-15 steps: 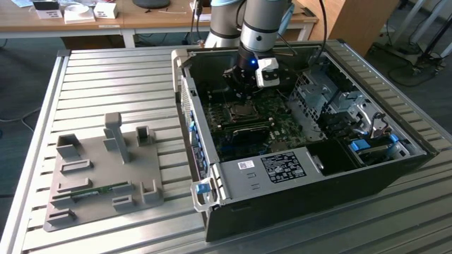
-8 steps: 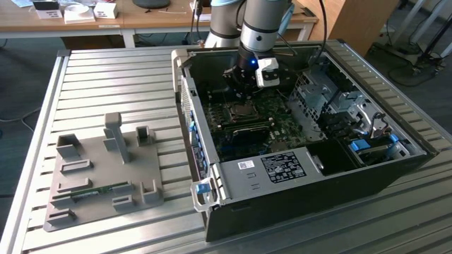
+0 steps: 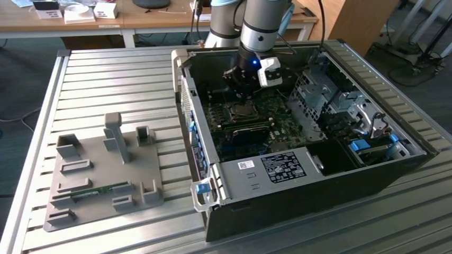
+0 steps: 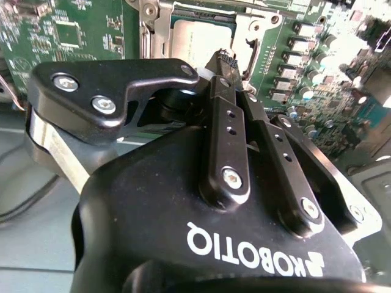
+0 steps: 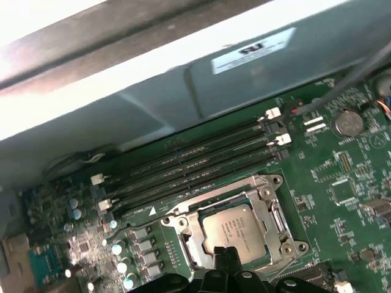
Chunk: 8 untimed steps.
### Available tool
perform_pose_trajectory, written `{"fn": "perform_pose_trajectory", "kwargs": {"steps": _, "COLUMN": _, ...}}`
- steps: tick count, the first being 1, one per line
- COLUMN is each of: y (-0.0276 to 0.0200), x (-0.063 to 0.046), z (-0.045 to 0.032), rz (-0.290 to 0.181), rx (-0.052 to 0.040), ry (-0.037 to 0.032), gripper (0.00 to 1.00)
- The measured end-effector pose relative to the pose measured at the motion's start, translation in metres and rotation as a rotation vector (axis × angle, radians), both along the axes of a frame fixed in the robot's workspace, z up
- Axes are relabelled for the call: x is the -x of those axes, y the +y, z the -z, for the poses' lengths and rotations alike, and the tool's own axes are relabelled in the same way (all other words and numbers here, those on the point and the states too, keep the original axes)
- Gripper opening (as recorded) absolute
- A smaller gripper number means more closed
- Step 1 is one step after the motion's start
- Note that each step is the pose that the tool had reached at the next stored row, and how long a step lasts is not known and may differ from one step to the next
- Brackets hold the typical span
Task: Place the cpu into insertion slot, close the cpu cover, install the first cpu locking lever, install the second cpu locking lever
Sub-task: 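Close the cpu cover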
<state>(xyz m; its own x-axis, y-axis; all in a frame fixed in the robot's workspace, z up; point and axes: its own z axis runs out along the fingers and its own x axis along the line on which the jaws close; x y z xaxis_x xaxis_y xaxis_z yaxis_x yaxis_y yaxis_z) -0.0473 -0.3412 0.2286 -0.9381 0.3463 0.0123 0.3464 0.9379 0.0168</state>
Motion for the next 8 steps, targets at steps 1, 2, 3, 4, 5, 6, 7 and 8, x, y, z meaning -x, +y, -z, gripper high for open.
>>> {"fn": "perform_pose_trajectory", "kwargs": {"steps": 1, "y": 0.0, "x": 0.0, "z": 0.0, "rz": -0.018, "rx": -0.0001, "ry": -0.0001, "gripper": 0.11}}
{"fn": "perform_pose_trajectory", "kwargs": {"steps": 2, "y": 0.0, "x": 0.0, "z": 0.0001, "rz": -0.036, "rx": -0.0001, "ry": -0.0001, "gripper": 0.11}}
{"fn": "perform_pose_trajectory", "kwargs": {"steps": 3, "y": 0.0, "x": 0.0, "z": 0.0001, "rz": -0.054, "rx": -0.0001, "ry": -0.0001, "gripper": 0.11}}
{"fn": "perform_pose_trajectory", "kwargs": {"steps": 4, "y": 0.0, "x": 0.0, "z": 0.0001, "rz": -0.073, "rx": -0.0001, "ry": 0.0, "gripper": 0.11}}
{"fn": "perform_pose_trajectory", "kwargs": {"steps": 5, "y": 0.0, "x": 0.0, "z": 0.0001, "rz": -0.091, "rx": -0.0001, "ry": -0.0001, "gripper": 0.11}}
{"fn": "perform_pose_trajectory", "kwargs": {"steps": 6, "y": 0.0, "x": 0.0, "z": 0.0001, "rz": -0.11, "rx": -0.0001, "ry": 0.0, "gripper": 0.11}}
{"fn": "perform_pose_trajectory", "kwargs": {"steps": 7, "y": 0.0, "x": 0.0, "z": 0.0002, "rz": -0.127, "rx": -0.0001, "ry": 0.0, "gripper": 0.11}}
{"fn": "perform_pose_trajectory", "kwargs": {"steps": 8, "y": 0.0, "x": 0.0, "z": 0.0002, "rz": -0.145, "rx": -0.0001, "ry": -0.0001, "gripper": 0.11}}
